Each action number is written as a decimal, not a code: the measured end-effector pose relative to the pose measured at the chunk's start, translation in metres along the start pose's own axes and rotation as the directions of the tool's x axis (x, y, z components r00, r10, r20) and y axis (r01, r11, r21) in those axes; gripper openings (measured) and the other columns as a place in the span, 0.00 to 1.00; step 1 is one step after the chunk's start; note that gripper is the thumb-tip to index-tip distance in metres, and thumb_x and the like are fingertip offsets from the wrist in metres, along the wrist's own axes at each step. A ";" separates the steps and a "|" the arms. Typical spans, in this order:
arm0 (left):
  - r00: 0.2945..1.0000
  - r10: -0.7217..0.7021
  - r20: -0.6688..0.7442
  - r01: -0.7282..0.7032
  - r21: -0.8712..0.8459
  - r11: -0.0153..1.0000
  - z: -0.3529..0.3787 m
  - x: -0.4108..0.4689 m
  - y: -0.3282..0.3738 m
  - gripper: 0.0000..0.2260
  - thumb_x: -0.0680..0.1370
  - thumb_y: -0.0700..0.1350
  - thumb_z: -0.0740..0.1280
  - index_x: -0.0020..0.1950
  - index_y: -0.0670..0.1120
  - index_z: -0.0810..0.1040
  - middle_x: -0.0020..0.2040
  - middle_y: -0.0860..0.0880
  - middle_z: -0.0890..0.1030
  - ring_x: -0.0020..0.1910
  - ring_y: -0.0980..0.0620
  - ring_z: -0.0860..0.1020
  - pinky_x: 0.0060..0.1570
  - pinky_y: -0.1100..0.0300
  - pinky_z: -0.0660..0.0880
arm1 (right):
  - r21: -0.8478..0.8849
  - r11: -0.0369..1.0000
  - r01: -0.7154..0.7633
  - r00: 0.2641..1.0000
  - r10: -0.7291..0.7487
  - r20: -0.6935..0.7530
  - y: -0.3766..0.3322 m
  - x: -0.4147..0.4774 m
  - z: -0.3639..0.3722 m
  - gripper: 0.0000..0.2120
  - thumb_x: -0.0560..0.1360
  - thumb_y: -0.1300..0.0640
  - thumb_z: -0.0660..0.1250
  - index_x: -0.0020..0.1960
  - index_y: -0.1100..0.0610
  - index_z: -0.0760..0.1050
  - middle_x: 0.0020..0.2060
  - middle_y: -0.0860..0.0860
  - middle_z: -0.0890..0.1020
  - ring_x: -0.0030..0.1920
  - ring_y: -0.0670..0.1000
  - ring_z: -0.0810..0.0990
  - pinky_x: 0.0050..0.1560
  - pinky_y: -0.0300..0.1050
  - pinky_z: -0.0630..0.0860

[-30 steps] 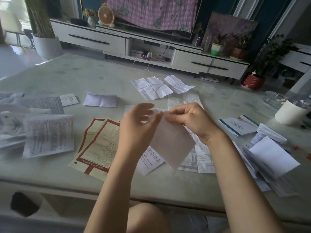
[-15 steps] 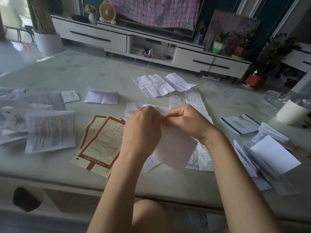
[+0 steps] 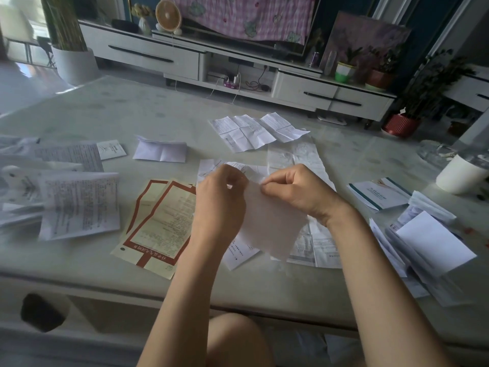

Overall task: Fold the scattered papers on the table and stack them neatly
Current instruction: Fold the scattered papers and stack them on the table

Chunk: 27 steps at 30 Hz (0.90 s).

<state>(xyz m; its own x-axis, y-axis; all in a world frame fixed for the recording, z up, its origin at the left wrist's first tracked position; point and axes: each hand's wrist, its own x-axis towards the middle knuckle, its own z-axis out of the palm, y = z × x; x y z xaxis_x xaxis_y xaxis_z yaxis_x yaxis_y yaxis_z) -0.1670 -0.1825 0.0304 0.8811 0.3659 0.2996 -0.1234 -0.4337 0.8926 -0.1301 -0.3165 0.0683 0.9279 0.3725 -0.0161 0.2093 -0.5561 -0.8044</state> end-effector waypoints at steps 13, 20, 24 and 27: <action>0.998 0.060 -0.005 -0.060 -0.018 0.998 -0.007 -0.002 0.005 0.09 0.77 0.38 0.63 0.40 0.50 0.74 0.36 0.61 0.73 0.35 0.63 0.72 0.33 0.79 0.64 | -0.024 0.998 -0.053 0.999 0.054 0.004 0.008 -0.013 -0.035 0.11 0.69 0.51 0.71 0.50 0.54 0.81 0.41 0.47 0.82 0.40 0.40 0.79 0.45 0.30 0.74; 0.999 -0.039 -0.017 0.032 -0.305 0.952 -0.006 -0.003 0.009 0.05 0.76 0.46 0.68 0.50 0.47 0.78 0.39 0.54 0.80 0.39 0.58 0.80 0.39 0.69 0.74 | 0.221 0.975 -0.007 1.000 0.012 -0.020 0.000 -0.006 -0.017 0.02 0.72 0.63 0.69 0.44 0.59 0.77 0.39 0.53 0.81 0.37 0.45 0.79 0.41 0.35 0.76; 0.934 -0.217 0.285 0.349 -0.584 0.733 -0.012 -0.006 0.015 0.12 0.74 0.44 0.69 0.56 0.43 0.76 0.44 0.45 0.83 0.41 0.49 0.83 0.37 0.59 0.80 | 0.478 0.878 -0.002 0.985 0.084 -0.149 0.002 0.000 -0.021 0.02 0.73 0.61 0.68 0.42 0.56 0.75 0.38 0.52 0.81 0.37 0.48 0.79 0.41 0.42 0.76; 0.948 -0.204 0.243 0.305 -0.522 0.796 -0.008 -0.008 0.016 0.06 0.76 0.36 0.66 0.43 0.45 0.79 0.36 0.48 0.82 0.31 0.54 0.81 0.31 0.60 0.80 | 0.476 0.879 -0.021 0.994 0.071 -0.087 0.004 0.002 -0.015 0.01 0.74 0.60 0.67 0.43 0.56 0.75 0.41 0.54 0.81 0.39 0.50 0.79 0.44 0.44 0.76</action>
<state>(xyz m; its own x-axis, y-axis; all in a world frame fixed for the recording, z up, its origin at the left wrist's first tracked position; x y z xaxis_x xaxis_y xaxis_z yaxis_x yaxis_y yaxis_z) -0.1792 -0.1856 0.0448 0.9717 0.2353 0.0203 -0.0680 0.1964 0.9782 -0.1227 -0.3293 0.0736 0.9637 0.2661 -0.0212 0.0176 -0.1425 -0.9896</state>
